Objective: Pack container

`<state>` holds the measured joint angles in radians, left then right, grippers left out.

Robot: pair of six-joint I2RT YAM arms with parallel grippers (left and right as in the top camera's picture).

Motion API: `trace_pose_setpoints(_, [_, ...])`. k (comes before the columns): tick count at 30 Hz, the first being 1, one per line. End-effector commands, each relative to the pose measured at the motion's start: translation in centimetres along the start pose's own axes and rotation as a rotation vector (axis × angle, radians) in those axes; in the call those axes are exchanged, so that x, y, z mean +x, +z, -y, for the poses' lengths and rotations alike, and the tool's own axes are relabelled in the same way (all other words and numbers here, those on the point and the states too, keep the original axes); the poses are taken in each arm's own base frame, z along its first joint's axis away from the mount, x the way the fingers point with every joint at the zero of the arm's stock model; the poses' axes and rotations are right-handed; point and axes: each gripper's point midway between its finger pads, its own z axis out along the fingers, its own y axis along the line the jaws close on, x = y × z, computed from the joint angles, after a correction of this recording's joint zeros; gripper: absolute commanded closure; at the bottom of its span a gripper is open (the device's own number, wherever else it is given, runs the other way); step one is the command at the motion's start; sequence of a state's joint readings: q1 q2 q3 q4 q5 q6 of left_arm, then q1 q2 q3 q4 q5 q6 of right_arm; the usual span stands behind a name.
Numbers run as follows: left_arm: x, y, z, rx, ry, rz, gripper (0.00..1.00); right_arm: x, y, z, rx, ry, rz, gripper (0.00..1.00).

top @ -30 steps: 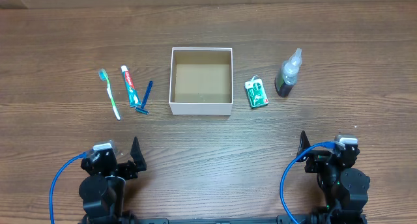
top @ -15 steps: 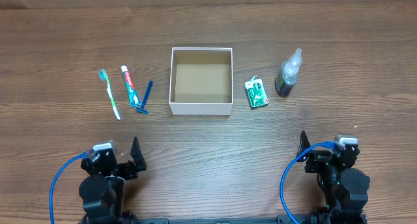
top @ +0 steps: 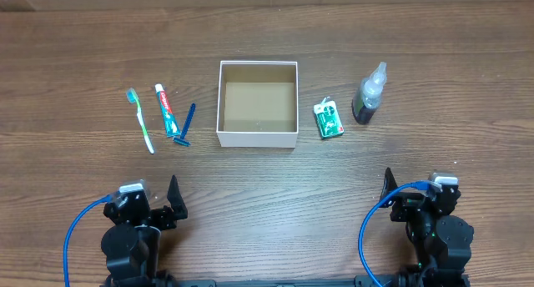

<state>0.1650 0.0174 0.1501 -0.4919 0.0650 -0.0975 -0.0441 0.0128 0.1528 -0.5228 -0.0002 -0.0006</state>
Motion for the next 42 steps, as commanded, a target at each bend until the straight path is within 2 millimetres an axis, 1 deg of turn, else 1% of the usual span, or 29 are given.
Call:
trace_pose_setpoints(1, [0.3,0.1,0.2,0.015,0.006,0.001,0.00,0.2,0.1,-0.1,-0.006,-0.008,0.002,0.00])
trace_pose_setpoints(8, [0.3,0.1,0.2,0.015,0.005,0.001,0.00,0.2,0.1,-0.1,-0.006,-0.009,0.001,0.00])
trace_pose_setpoints(9, [0.3,0.1,0.2,0.015,0.005,0.001,0.00,-0.1,0.1,-0.1,-0.008,-0.009,0.014,0.00])
trace_pose_setpoints(10, [0.3,0.1,0.2,0.015,0.005,0.001,0.00,-0.9,0.0,-0.2,-0.011,-0.006,0.047,0.00])
trace_pose_setpoints(11, [0.3,0.1,0.2,0.015,0.005,0.001,0.00,-1.5,0.0,-0.7,-0.036,0.026,0.070,0.00])
trace_pose_setpoints(13, [0.3,0.1,0.2,0.015,0.005,0.001,0.00,-2.4,-0.2,-2.2,-0.129,0.103,0.097,0.00])
trace_pose_setpoints(15, [0.3,0.1,0.2,0.015,0.005,0.001,0.00,-2.4,-0.3,-3.0,-0.177,0.121,0.093,0.00])
trace_pose_setpoints(18, [0.3,0.1,0.2,0.015,0.005,0.001,0.00,-1.7,-1.1,-6.0,-0.359,0.162,0.043,0.00])
trace_pose_setpoints(20, [0.3,0.1,0.2,0.015,0.005,0.001,0.00,-1.9,-1.6,-7.2,-0.434,0.192,0.038,0.00])
trace_pose_setpoints(22, [0.3,0.1,0.2,0.015,0.005,0.001,0.00,-2.7,-2.3,-8.5,-0.519,0.220,0.049,0.00])
trace_pose_setpoints(24, [0.3,0.1,0.2,0.015,0.005,0.001,0.00,-4.2,-3.2,-9.3,-0.575,0.210,0.092,0.00])
trace_pose_setpoints(27, [0.3,0.1,0.2,0.015,0.005,0.001,0.00,-6.7,-4.4,-9.3,-0.576,0.208,0.132,0.00])
trace_pose_setpoints(31, [0.3,0.1,0.2,0.015,0.005,0.001,0.00,-10.9,-6.0,-9.6,-0.584,0.229,0.158,0.00])
trace_pose_setpoints(32, [0.3,0.1,0.2,0.015,0.005,0.001,0.00,-12.4,-6.1,-9.5,-0.563,0.236,0.147,0.00])
trace_pose_setpoints(34, [0.3,0.1,0.2,0.015,0.005,0.001,0.00,-14.3,-5.9,-9.3,-0.531,0.240,0.112,0.00])
trace_pose_setpoints(36, [0.3,0.1,0.2,0.015,0.005,0.001,0.00,-16.3,-4.9,-9.0,-0.488,0.250,0.035,0.00])
trace_pose_setpoints(40, [0.3,0.1,0.2,0.015,0.005,0.001,0.00,-18.7,-3.0,-9.2,-0.455,0.183,-0.126,0.00])
trace_pose_setpoints(42, [0.3,0.1,0.2,0.015,0.005,0.001,0.00,-19.9,-2.0,-9.4,-0.449,0.198,-0.234,0.00])
